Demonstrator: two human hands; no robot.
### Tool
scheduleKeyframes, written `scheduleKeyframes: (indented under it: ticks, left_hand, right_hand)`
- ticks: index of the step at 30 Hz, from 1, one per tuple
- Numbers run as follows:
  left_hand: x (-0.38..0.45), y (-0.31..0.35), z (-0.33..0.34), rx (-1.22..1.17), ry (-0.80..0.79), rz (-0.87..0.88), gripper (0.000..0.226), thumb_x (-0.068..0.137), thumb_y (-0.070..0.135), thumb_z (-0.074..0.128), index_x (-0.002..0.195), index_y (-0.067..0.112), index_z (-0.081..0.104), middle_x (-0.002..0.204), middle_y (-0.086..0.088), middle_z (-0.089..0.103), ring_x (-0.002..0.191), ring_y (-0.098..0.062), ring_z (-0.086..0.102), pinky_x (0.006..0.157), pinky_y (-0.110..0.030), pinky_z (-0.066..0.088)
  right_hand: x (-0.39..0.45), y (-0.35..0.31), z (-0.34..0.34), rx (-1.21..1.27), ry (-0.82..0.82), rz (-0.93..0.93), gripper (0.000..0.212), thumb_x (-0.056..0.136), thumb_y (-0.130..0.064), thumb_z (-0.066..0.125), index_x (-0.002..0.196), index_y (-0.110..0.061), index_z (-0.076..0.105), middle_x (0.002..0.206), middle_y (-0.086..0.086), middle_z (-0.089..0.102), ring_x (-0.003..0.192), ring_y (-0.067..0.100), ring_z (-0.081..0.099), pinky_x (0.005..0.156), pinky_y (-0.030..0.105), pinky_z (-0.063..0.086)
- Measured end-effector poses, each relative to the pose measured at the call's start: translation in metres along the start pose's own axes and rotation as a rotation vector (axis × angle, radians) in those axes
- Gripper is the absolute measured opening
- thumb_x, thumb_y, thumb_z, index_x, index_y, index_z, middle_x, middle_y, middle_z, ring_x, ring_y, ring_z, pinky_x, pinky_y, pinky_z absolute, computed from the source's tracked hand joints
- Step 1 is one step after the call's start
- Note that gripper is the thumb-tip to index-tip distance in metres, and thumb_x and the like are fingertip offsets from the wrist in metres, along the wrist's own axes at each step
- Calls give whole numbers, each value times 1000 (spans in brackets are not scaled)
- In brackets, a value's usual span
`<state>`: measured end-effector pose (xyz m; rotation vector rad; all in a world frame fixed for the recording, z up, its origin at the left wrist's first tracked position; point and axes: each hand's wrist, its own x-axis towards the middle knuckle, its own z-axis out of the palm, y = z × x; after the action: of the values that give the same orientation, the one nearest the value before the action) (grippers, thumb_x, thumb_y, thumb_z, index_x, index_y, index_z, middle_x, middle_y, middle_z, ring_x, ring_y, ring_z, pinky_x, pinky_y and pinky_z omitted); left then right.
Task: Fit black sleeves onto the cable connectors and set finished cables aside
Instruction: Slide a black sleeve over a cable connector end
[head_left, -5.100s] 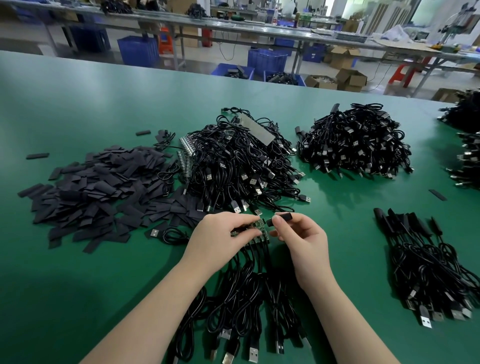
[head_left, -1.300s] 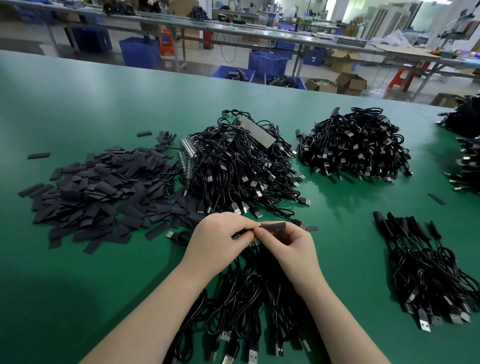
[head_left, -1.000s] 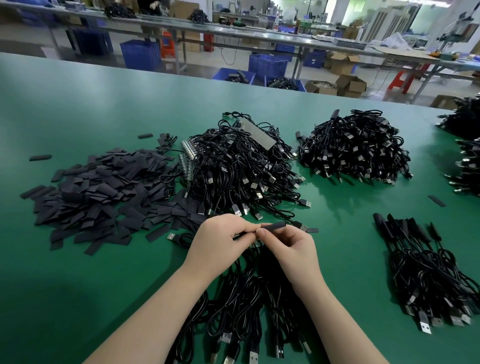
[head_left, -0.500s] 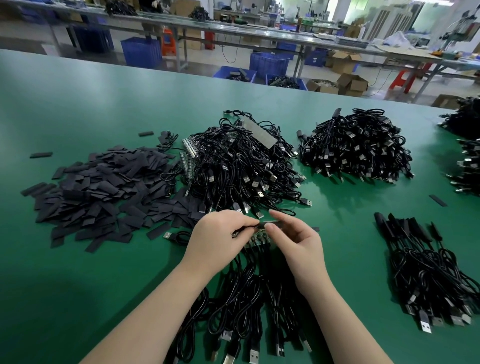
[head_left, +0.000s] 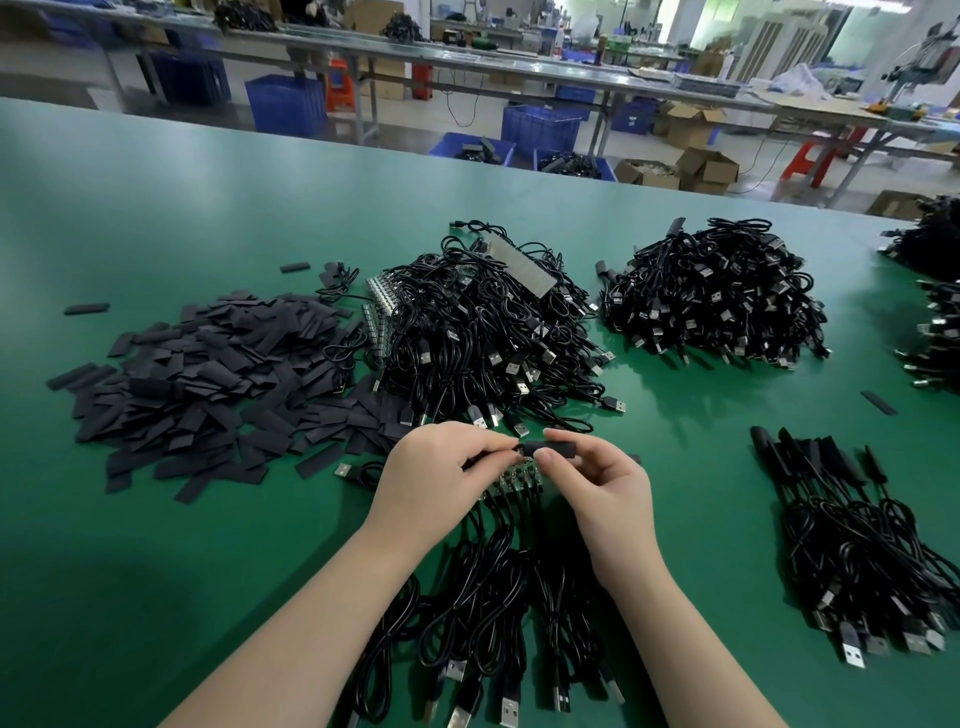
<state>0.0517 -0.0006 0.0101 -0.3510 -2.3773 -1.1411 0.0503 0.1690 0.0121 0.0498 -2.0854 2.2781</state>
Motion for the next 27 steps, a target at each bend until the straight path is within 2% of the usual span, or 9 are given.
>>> scheduleKeyframes:
  ticks: [8,18,23,27]
  left_hand:
    - [0,3,0,-2,-1,78,15,82,23,73,95,18,79,88,11,75,88,-2,66,80,-20,52]
    - [1,5,-2,-33,-16,66,16,82,16,72,97,17,78,91,8,75,96,-1,63,84,-6,45]
    - [2,5,-3,-6,-51,66,15,83,15,75,98,16,78,93,7,75,94,-3,64,84,-9,46]
    - [1,7,-3,-24,-60,73,15,84,15,72,98,15,78,92,7,75,93,-3,63,83,-7,45]
  right_hand:
    - [0,1,1,-15,5,-27,28,82,-7,76,82,-36,79,64,-5,71,64,0,64,66,9,47]
    - [0,2,0,-63,-93,-52,32,80,-7,78,88,-38,79,83,-4,77,74,3,70,68,11,51]
    - [1,3,1,-43,-34,-54,22,78,-4,79,86,-25,78,78,-4,77,71,0,70,65,9,50]
    - [1,3,1,-16,-49,-38,16,80,3,75,78,-13,76,89,-12,77,77,-1,71,67,10,51]
